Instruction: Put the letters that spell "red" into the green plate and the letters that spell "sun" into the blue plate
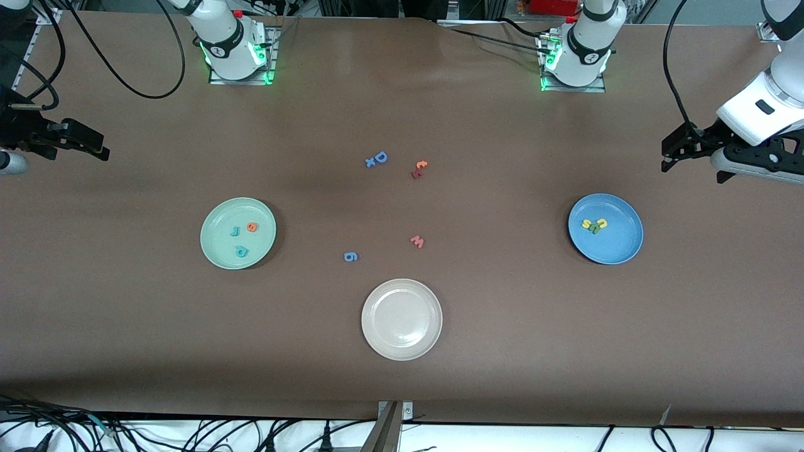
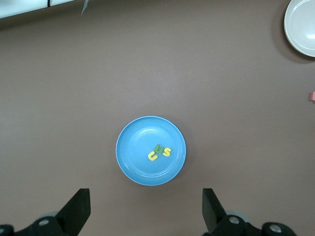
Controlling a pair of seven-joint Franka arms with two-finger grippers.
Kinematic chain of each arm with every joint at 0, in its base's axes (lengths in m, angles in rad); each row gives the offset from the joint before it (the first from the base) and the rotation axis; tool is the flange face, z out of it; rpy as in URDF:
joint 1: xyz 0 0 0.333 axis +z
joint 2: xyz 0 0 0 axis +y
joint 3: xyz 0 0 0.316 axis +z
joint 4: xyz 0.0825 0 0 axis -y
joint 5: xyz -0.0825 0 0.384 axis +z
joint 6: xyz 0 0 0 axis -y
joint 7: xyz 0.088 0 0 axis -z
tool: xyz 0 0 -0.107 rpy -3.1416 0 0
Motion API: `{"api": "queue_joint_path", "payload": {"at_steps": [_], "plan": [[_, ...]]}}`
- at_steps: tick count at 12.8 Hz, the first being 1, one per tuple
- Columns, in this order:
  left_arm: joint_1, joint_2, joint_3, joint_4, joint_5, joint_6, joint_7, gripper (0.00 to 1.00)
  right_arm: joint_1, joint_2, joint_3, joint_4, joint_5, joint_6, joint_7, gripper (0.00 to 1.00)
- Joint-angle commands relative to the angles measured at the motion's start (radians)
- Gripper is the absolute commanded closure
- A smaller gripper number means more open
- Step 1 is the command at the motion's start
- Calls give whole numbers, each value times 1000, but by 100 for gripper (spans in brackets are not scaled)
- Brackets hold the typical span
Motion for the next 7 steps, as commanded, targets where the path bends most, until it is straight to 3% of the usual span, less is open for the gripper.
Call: {"api": "queue_joint_path", "payload": {"at_steps": [1, 7], "plan": [[2, 11, 3, 21, -23, 1, 0, 0, -16, -32, 16, -30, -8, 10, 14, 0], [-2, 11, -2, 22, -21, -1, -1, 0, -14, -29, 16, -29, -15, 10, 10, 0]]}}
